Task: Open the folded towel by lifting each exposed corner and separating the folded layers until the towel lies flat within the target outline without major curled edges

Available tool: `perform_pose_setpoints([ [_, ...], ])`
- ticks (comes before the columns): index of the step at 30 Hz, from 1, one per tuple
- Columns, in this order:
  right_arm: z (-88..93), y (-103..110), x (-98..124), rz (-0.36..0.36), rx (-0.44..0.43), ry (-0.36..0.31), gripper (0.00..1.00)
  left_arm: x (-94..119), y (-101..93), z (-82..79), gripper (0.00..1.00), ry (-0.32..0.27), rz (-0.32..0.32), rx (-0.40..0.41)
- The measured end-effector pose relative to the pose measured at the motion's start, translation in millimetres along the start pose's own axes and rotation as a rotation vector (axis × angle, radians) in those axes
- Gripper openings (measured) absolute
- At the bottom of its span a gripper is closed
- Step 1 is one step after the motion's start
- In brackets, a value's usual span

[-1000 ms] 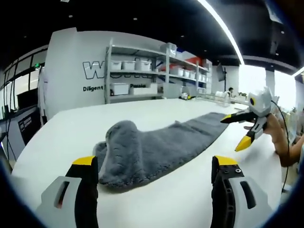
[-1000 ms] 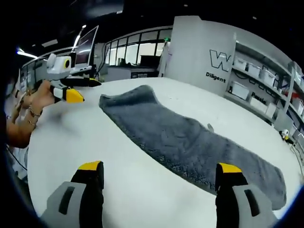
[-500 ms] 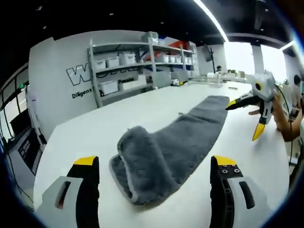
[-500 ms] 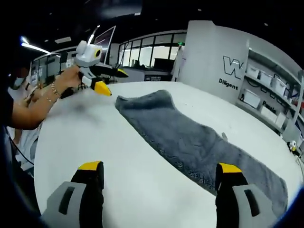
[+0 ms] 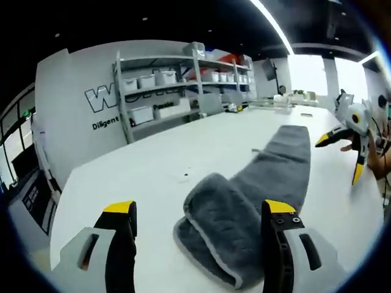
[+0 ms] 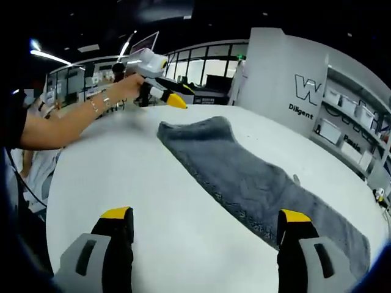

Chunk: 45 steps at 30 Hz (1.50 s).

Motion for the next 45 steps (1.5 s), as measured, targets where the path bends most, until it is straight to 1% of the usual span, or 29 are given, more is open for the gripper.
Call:
perform_pose_setpoints([
  [3, -1.2, 5, -1, -0.014, 0.011, -0.004, 0.99, -6, 7.9, 0.7, 0.81, -0.015, 0.022, 0.027],
  [5, -1.9, 8, -2, -0.027, 0.024, -0.004, 0.99, -12, 12.7, 1.9, 0.77, -0.024, 0.046, 0.027],
  [6, -2.3, 9, -2, -0.033, 0.028, -0.004, 0.99, -17, 12.3, 3.6, 0.75, -0.024, 0.094, 0.005],
  [7, -2.6, 10, -2, -0.038, 0.031, -0.005, 0.99, -21, 11.9, 3.5, 0.75, -0.035, 0.141, -0.023],
  [8, -3.0, 10, -2, -0.043, 0.032, -0.007, 0.99, -25, 9.1, 5.4, 0.74, -0.045, 0.195, 0.004],
  [9, -3.5, 11, -3, -0.048, 0.029, -0.009, 0.99, -28, 8.9, 6.5, 0.73, -0.059, 0.223, 0.024],
  [11, -3.7, 12, -4, -0.06, 0.028, -0.013, 0.99, -35, 16.4, 8.4, 0.69, -0.071, 0.232, 0.008],
  [13, -2.4, 12, -5, -0.065, 0.024, -0.007, 0.99, -41, 22.3, 9.6, 0.66, -0.079, 0.254, 0.012],
  [15, -0.8, 11, -6, -0.065, 0.025, 0.0, 0.99, -47, 23.7, 9.1, 0.59, -0.095, 0.292, 0.023],
  [16, -0.1, 11, -7, -0.064, 0.023, 0.003, 0.99, -50, 22.3, 8.2, 0.56, -0.108, 0.324, 0.024],
  [17, 0.3, 11, -7, -0.065, 0.022, 0.004, 0.99, -52, 18.2, 8.3, 0.5, -0.115, 0.372, 0.03],
  [18, 0.2, 10, -7, -0.06, 0.016, 0.002, 0.99, -52, 15.5, 9.8, 0.42, -0.11, 0.409, 0.041],
  [19, -0.3, 8, -8, -0.051, 0.004, -0.003, 0.99, -54, 13.5, 9.9, 0.38, -0.118, 0.435, 0.05],
  [20, -0.2, 7, -8, -0.049, 0.003, -0.005, 0.99, -57, 16.0, 10.8, 0.36, -0.124, 0.429, 0.054],
  [22, 0.9, 8, -9, -0.053, 0.003, -0.003, 0.99, -63, 17.9, 13.0, 0.36, -0.118, 0.431, 0.053],
  [24, 2.2, 10, -11, -0.059, 0.006, 0.004, 0.99, -71, 22.5, 19.5, 0.36, -0.098, 0.42, 0.063],
  [25, 2.4, 11, -11, -0.063, 0.009, 0.005, 0.99, -75, 24.1, 23.8, 0.36, -0.083, 0.426, 0.068],
  [26, 2.5, 12, -11, -0.067, 0.012, 0.005, 0.99, -77, 23.5, 28.6, 0.36, -0.063, 0.437, 0.07],
  [30, 1.8, 16, -12, -0.079, 0.022, 0.005, 0.99, -86, 17.9, 39.5, 0.35, -0.038, 0.446, 0.077],
  [32, 1.5, 17, -11, -0.08, 0.025, 0.005, 0.99, -88, 15.2, 43.2, 0.32, -0.032, 0.46, 0.076],
  [33, 1.2, 17, -11, -0.081, 0.027, 0.004, 0.99, -89, 11.9, 44.5, 0.28, -0.031, 0.467, 0.075],
  [37, 2.7, 16, -11, -0.078, 0.032, 0.014, 0.99, -85, -4.5, 44.2, 0.16, -0.047, 0.527, 0.057],
  [38, 2.9, 16, -11, -0.077, 0.032, 0.015, 0.99, -85, -6.3, 42.8, 0.12, -0.056, 0.533, 0.066],
  [39, 2.9, 16, -11, -0.076, 0.032, 0.015, 0.99, -84, -7.0, 40.7, 0.03, -0.068, 0.549, 0.073],
  [40, 2.8, 16, -11, -0.076, 0.031, 0.014, 0.99, -82, -9.2, 38.8, 0.03, -0.077, 0.56, 0.074],
  [42, 2.5, 17, -11, -0.077, 0.033, 0.013, 0.99, -81, -6.9, 34.9, 0.03, -0.095, 0.555, 0.076],
  [45, 1.8, 17, -11, -0.076, 0.036, 0.012, 0.99, -76, -12.2, 30.3, 0.03, -0.101, 0.558, 0.072],
])
Point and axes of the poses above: the point that each gripper's makers call its tool centre point, and the gripper's own axes: x roughly backward along the fingers, y roughly to its left, z roughly out of its underside, the point moved 3 cm from there along x, roughly backward along the fingers, and after that the axes turned 5 degrees about z, right-handed, at the moved point
